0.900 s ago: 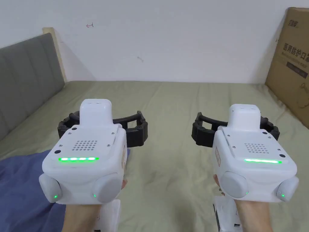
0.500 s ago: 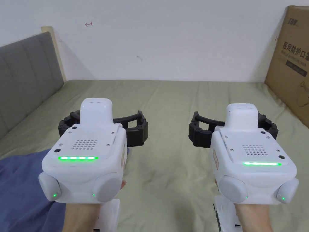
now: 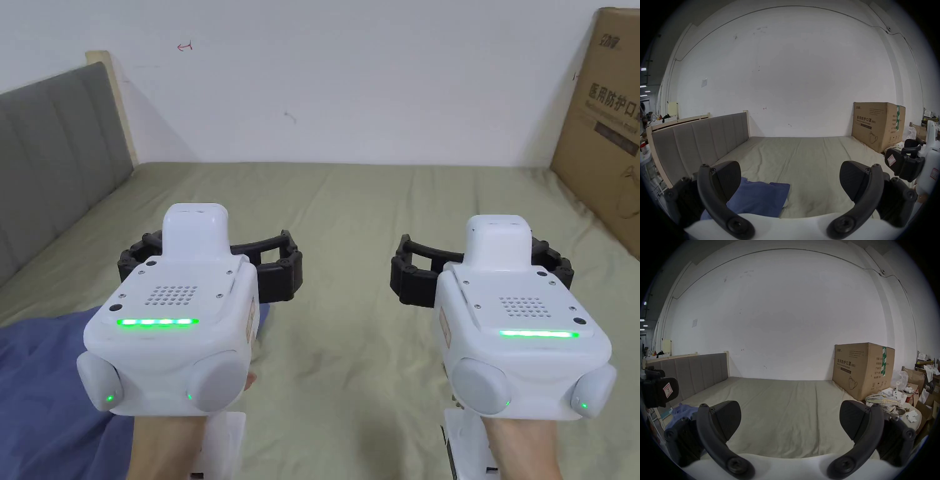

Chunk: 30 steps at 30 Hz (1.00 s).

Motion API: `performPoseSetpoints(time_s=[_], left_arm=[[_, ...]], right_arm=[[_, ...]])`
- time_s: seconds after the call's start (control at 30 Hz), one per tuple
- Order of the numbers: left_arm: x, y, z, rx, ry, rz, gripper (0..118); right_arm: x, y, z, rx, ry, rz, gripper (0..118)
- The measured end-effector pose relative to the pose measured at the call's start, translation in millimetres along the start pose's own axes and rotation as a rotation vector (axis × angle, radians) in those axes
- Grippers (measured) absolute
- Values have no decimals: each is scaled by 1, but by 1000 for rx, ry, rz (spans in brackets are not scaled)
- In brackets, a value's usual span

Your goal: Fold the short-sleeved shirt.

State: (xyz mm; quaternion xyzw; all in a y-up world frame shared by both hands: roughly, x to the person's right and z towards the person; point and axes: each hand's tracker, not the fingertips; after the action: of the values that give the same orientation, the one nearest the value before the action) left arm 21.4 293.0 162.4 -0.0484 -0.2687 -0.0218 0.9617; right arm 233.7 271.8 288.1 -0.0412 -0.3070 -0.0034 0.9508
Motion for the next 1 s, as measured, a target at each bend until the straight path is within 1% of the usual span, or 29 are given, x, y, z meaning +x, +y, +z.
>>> performPoseSetpoints(time_s=[0.17,0.33,0.47,0.6,1.0], left_arm=[[-1,0,0,-2,1,-5,118],[0,-3,-1,-12,-7,-10,118],[-1,-3,-1,-11,-12,-2,118],[-1,-3,-2,-13,-19,-9,118],[-2,-5,-1,-13,-20,-14,118]], right_arm=[[4,1,-2,-22,1,-23,118],[4,2,0,-1,0,-11,118],[5,0,0,-7,28,-19,118],[4,-3,1,-5,15,-15,118],[3,-2,2,4,18,0,118]])
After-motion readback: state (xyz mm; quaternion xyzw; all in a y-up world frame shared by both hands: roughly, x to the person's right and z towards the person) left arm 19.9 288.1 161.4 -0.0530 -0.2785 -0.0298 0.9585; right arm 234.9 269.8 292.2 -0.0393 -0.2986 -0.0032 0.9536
